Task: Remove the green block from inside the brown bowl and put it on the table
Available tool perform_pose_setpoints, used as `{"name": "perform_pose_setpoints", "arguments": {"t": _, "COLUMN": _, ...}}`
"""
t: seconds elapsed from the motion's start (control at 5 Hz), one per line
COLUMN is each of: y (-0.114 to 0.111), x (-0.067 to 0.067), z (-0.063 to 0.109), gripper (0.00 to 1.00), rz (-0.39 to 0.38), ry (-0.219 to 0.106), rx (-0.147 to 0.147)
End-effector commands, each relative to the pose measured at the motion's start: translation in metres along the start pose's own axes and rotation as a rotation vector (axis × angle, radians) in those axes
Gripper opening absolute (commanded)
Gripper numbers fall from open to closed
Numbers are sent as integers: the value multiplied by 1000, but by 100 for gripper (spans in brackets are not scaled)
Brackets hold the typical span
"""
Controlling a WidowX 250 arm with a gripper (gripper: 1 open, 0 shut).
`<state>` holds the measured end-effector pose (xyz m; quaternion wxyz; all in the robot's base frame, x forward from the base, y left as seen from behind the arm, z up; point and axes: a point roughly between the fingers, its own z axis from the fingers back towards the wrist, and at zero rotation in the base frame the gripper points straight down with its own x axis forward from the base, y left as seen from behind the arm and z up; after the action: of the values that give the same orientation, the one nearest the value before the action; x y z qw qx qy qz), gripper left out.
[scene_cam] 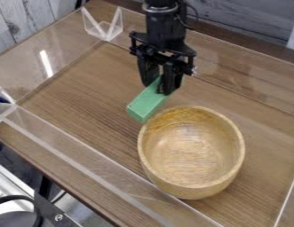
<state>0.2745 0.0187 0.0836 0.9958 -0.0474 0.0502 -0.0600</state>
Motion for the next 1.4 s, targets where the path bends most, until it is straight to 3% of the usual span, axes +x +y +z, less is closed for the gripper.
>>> {"name": "perform_pose_setpoints", "arguments": {"t": 0.0, "y": -4, "x": 4, "z": 9, "gripper": 0, "rz": -20, "ry": -34, "rx": 17}}
{"name": "perform_pose_setpoints", "arguments": {"t": 1.2, "y": -13, "x": 5, "z": 4, "gripper": 0, "rz": -40, "ry": -26, "rx": 27}}
